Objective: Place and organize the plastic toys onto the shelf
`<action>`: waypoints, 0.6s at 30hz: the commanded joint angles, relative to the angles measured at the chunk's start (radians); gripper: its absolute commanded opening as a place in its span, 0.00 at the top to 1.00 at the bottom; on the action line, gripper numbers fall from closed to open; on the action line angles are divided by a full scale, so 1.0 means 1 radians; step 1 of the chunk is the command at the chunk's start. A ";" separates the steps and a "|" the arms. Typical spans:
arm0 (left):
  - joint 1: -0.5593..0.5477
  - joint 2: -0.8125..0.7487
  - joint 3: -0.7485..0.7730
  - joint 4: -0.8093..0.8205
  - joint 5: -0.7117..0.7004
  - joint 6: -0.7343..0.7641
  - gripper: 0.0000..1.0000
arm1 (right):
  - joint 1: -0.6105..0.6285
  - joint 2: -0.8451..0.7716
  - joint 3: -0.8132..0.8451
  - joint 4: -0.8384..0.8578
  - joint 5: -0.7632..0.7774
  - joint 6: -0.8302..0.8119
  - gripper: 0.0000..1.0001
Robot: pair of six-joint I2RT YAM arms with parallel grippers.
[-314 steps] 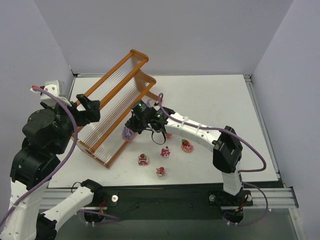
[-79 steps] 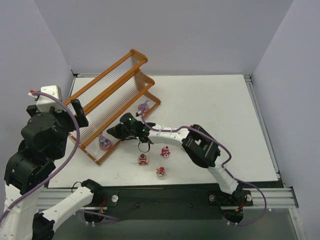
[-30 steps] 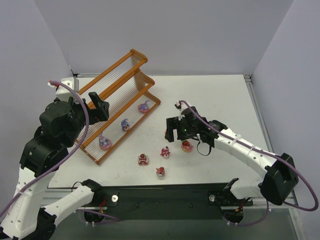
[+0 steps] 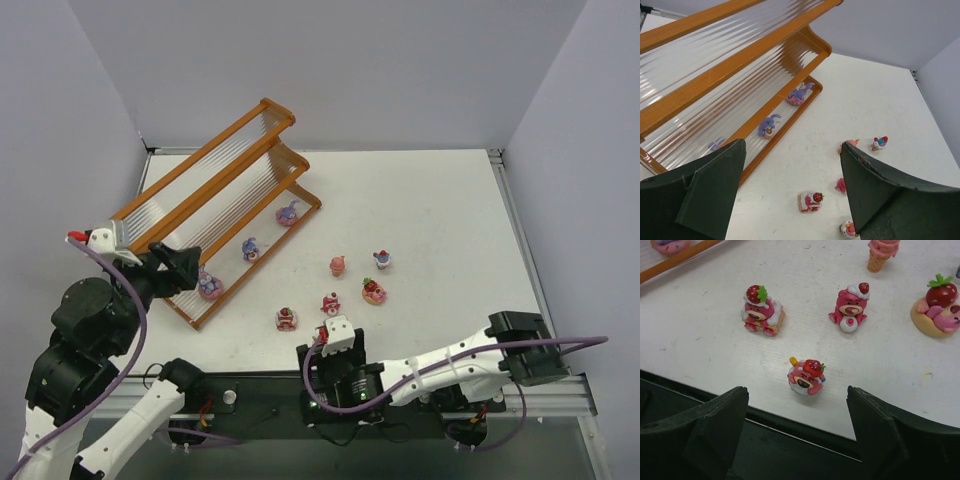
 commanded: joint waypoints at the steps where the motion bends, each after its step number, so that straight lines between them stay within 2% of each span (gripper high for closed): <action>1: -0.002 -0.044 -0.017 0.076 0.031 0.033 0.14 | 0.019 0.104 0.056 -0.176 0.156 0.388 0.20; 6: -0.002 -0.120 -0.041 0.078 0.055 0.058 0.14 | 0.014 0.176 0.059 -0.224 0.152 0.565 0.24; 18: -0.002 -0.272 -0.136 0.086 0.055 0.067 0.14 | -0.033 0.213 0.036 -0.228 0.159 0.616 0.30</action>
